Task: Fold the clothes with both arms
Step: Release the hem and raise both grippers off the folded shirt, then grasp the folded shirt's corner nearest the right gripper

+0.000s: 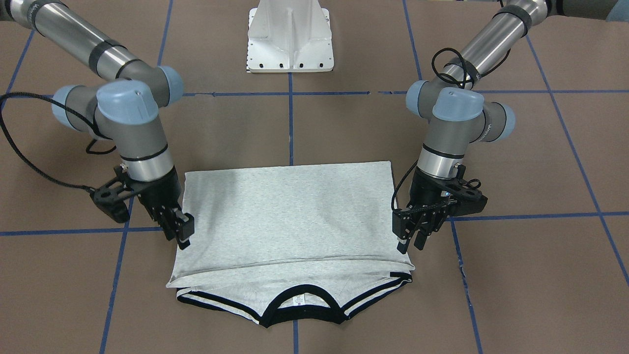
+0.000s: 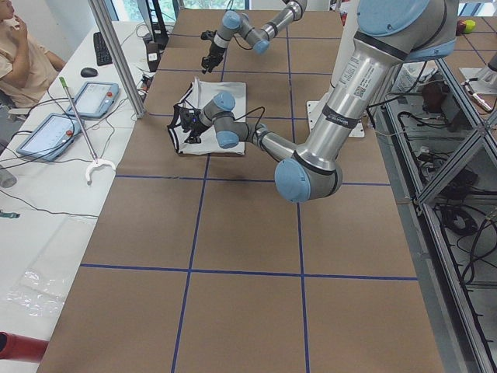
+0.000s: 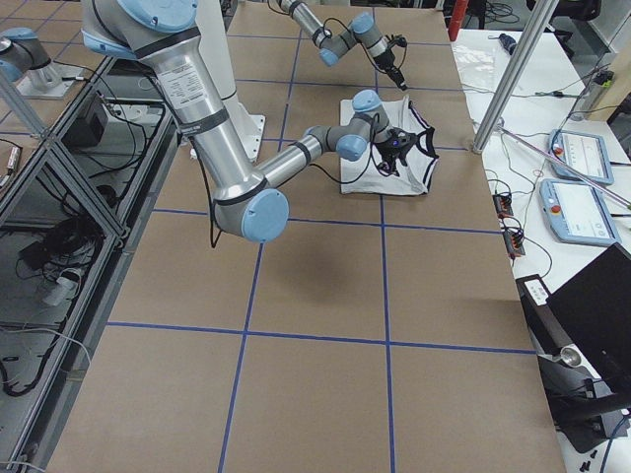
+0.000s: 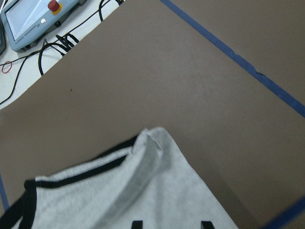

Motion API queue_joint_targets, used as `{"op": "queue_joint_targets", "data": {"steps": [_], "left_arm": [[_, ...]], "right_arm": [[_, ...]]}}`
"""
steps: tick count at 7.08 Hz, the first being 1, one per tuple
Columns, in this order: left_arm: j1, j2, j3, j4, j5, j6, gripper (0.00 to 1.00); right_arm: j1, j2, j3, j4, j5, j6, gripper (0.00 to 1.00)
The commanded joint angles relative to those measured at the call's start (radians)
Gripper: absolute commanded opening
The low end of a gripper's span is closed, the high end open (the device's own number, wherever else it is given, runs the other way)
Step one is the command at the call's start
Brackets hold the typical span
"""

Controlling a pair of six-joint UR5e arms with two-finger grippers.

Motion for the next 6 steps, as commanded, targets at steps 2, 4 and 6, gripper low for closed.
{"op": "queue_joint_targets", "data": {"steps": [2, 4, 6], "left_arm": [[-0.001, 0.009, -0.012, -0.042, -0.002, -0.001, 0.54], [-0.001, 0.017, -0.021, -0.041, -0.002, -0.003, 0.54], [-0.001, 0.018, -0.021, -0.039, -0.001, -0.004, 0.54]], "right_arm": [[-0.135, -0.184, 0.136, 0.008, 0.016, 0.171, 0.62], [-0.172, -0.169, 0.098, 0.01, 0.013, 0.181, 0.65], [-0.183, -0.178, 0.099, 0.008, -0.004, 0.182, 0.66]]}}
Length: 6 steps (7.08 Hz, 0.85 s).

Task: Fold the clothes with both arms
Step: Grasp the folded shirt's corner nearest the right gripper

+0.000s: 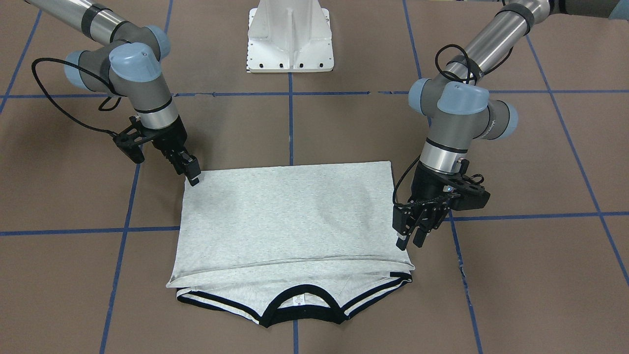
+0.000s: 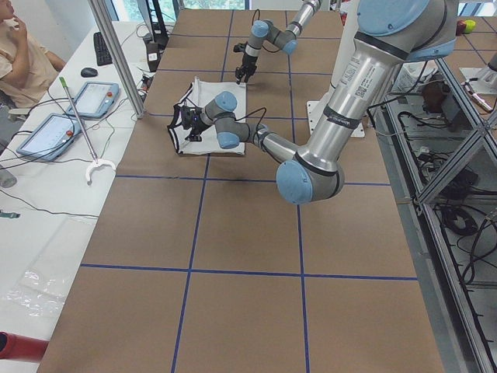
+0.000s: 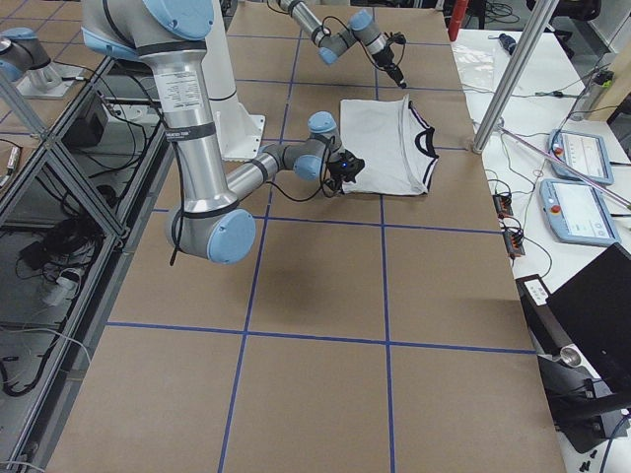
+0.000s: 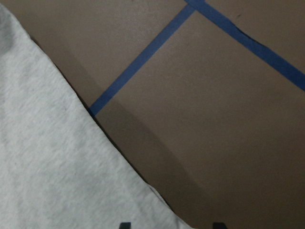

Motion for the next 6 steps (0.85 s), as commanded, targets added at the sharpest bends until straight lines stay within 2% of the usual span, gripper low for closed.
{"op": "queue_joint_targets", "data": {"steps": [1, 2, 3, 4, 5, 6], "left_arm": [[0.0, 0.002, -0.001, 0.0, 0.001, -0.003, 0.54], [0.0, 0.006, -0.001, 0.002, 0.001, -0.006, 0.54], [0.0, 0.005, -0.001, 0.0, 0.001, -0.006, 0.54], [0.0, 0.006, -0.001, 0.0, 0.001, -0.006, 0.54], [0.0, 0.005, -0.001, 0.0, 0.0, -0.006, 0.54], [0.0, 0.005, -0.001, 0.0, 0.001, -0.006, 0.54]], "right_arm": [[-0.015, -0.001, -0.002, -0.001, -0.021, 0.003, 0.66], [-0.024, -0.005, -0.002, -0.001, -0.032, 0.002, 0.66], [-0.025, -0.002, -0.002, -0.001, -0.032, 0.003, 0.51], [-0.025, -0.008, -0.002, -0.001, -0.032, 0.003, 0.07], [-0.025, -0.008, 0.002, -0.001, -0.032, 0.003, 0.0], [-0.025, -0.01, 0.004, -0.001, -0.032, 0.002, 0.0]]}}
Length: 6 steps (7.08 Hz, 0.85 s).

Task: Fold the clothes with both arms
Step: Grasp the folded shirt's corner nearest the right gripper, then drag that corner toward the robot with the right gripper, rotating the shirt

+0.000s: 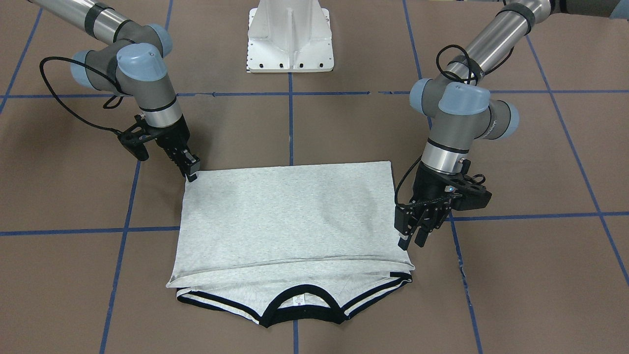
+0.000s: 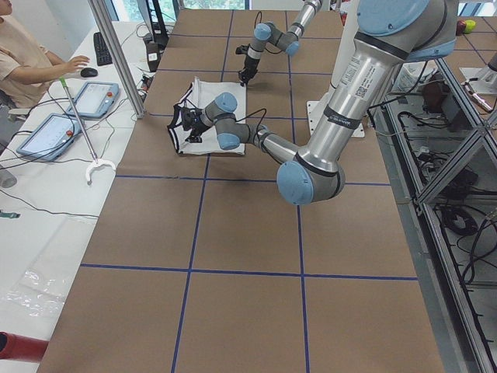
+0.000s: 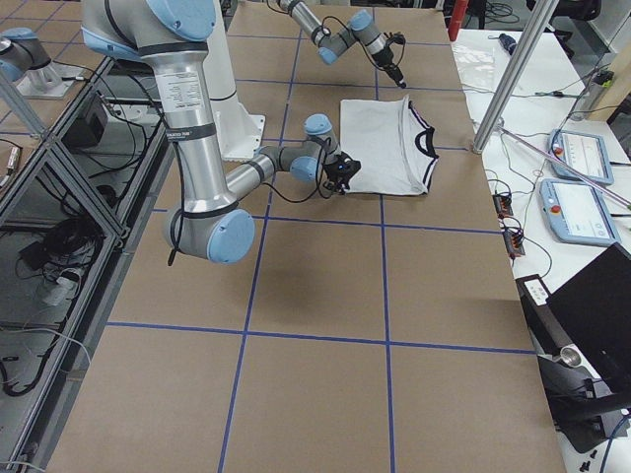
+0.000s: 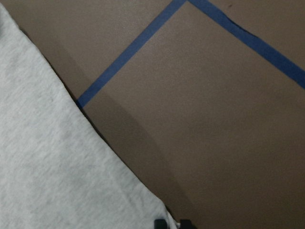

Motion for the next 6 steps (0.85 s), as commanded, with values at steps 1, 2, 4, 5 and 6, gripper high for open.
{"op": "queue_joint_targets", "data": {"steps": [1, 2, 4, 5, 6], "left_arm": [[0.0, 0.0, 0.0, -0.002, -0.001, -0.005, 0.54], [0.002, -0.005, -0.003, -0.003, -0.001, -0.026, 0.54], [0.012, 0.038, -0.127, 0.003, -0.075, -0.073, 0.54], [0.012, 0.064, -0.173, 0.005, -0.163, -0.086, 0.69], [0.014, 0.067, -0.216, 0.014, -0.2, -0.101, 0.76]], "right_arm": [[-0.002, -0.008, 0.007, 0.0, 0.0, -0.003, 0.0], [-0.021, -0.04, 0.073, -0.011, 0.001, -0.001, 0.0], [-0.133, -0.236, 0.316, -0.011, 0.009, 0.023, 0.0], [-0.213, -0.273, 0.381, -0.012, 0.011, 0.069, 0.0], [-0.323, -0.337, 0.447, -0.014, 0.011, 0.074, 0.0]]}}
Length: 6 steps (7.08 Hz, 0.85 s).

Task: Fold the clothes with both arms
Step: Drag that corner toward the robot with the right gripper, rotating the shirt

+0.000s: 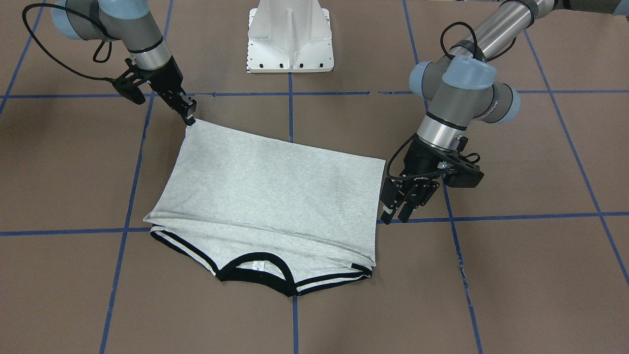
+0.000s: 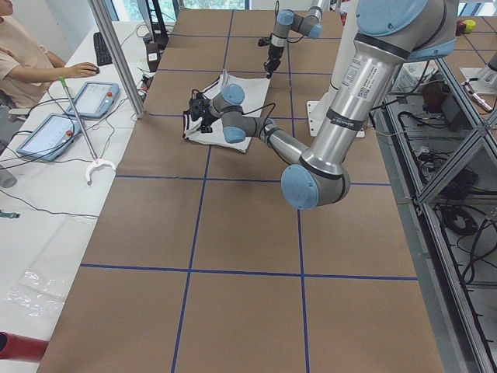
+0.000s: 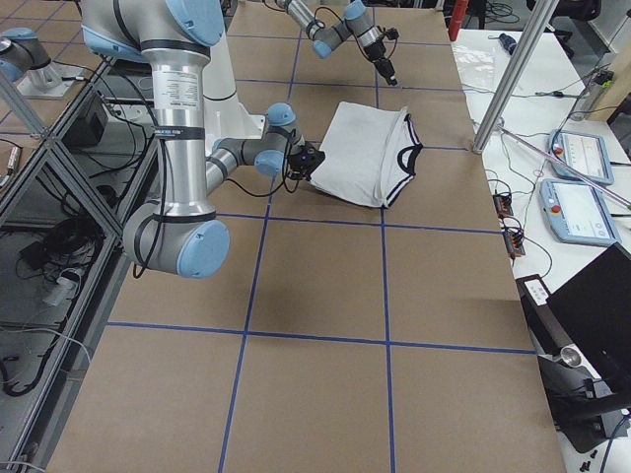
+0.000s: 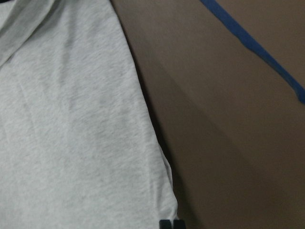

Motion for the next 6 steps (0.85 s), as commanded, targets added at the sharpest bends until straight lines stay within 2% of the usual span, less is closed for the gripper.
{"op": "queue_joint_targets", "data": {"steps": [1, 2, 3, 4, 5, 6], "left_arm": [[0.007, 0.03, -0.105, 0.008, -0.145, -0.092, 0.8], [0.022, 0.054, -0.118, 0.0, -0.184, -0.095, 0.82], [0.063, 0.068, -0.174, 0.005, -0.183, -0.108, 0.83], [0.115, 0.161, -0.272, 0.002, -0.175, -0.162, 1.0], [0.146, 0.241, -0.349, 0.001, -0.166, -0.201, 1.0], [0.184, 0.286, -0.368, 0.006, -0.166, -0.254, 1.0]], "right_arm": [[-0.217, -0.122, 0.172, -0.002, 0.001, 0.024, 0.0], [-0.324, -0.127, 0.214, -0.002, 0.001, 0.094, 0.0], [-0.394, -0.128, 0.245, -0.003, 0.001, 0.123, 0.0], [-0.434, -0.128, 0.245, -0.003, -0.008, 0.126, 0.99], [-0.422, -0.128, 0.243, -0.003, -0.02, 0.128, 1.0], [-0.345, -0.128, 0.243, -0.003, -0.033, 0.126, 1.0]]}}
